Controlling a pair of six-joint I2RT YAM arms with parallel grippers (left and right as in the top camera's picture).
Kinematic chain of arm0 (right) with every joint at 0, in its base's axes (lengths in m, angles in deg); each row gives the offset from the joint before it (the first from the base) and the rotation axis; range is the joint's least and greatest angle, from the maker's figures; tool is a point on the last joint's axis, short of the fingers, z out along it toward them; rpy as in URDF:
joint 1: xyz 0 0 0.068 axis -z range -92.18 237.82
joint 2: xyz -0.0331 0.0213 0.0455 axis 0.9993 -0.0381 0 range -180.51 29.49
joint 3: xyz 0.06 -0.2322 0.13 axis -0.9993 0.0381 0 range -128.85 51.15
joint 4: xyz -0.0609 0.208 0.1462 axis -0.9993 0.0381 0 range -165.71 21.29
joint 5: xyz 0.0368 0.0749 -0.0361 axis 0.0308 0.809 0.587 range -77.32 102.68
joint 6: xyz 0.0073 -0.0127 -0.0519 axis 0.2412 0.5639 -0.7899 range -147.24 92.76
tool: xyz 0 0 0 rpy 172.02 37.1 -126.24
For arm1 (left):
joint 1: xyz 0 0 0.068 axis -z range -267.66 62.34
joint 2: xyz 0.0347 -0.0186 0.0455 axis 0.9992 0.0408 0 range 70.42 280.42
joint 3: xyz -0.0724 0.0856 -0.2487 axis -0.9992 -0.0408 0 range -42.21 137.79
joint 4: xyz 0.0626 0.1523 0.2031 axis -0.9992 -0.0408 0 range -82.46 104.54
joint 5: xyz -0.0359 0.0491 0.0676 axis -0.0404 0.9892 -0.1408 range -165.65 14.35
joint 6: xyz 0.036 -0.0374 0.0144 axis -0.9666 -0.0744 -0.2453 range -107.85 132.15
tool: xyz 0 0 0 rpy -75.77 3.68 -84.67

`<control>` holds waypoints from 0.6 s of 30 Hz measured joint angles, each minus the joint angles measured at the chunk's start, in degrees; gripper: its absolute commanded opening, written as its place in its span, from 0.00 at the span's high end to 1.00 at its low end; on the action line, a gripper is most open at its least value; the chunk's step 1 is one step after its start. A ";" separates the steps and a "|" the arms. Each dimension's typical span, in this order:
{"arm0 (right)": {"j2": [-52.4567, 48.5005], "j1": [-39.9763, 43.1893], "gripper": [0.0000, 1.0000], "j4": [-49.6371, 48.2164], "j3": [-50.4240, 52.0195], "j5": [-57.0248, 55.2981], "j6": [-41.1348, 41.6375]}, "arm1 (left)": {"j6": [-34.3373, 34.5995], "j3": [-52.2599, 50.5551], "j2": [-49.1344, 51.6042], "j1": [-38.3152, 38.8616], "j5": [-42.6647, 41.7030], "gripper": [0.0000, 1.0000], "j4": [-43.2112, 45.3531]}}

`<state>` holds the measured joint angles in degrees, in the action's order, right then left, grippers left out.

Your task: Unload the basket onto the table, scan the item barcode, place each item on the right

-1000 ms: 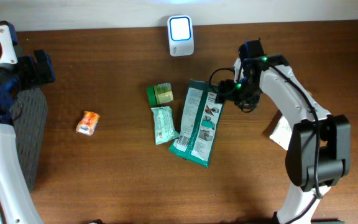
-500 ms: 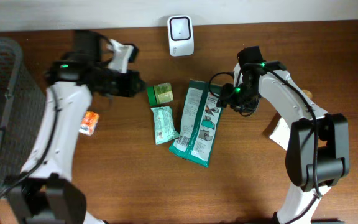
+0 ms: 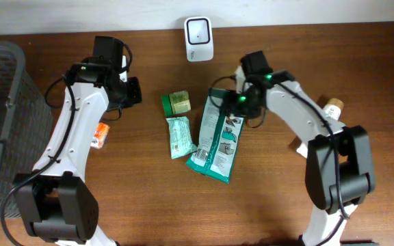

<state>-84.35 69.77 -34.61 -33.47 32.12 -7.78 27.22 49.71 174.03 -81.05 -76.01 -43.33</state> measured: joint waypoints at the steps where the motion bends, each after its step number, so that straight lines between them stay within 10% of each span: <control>1: 0.00 -1.90 0.82 -1.57 0.00 0.26 1.25 | 0.37 0.00 0.00 0.00 0.33 1.00 0.44; 9: -2.27 -17.64 0.86 13.81 0.00 -1.11 9.31 | 0.85 0.00 0.00 0.00 0.70 1.00 1.77; 18: -2.38 5.60 0.80 19.26 0.11 -18.14 4.70 | -2.47 -0.28 0.04 11.91 -0.57 1.00 12.70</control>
<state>-86.73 75.37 -15.35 -33.36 13.98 -3.08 24.75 49.43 174.07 -69.14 -76.58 -30.63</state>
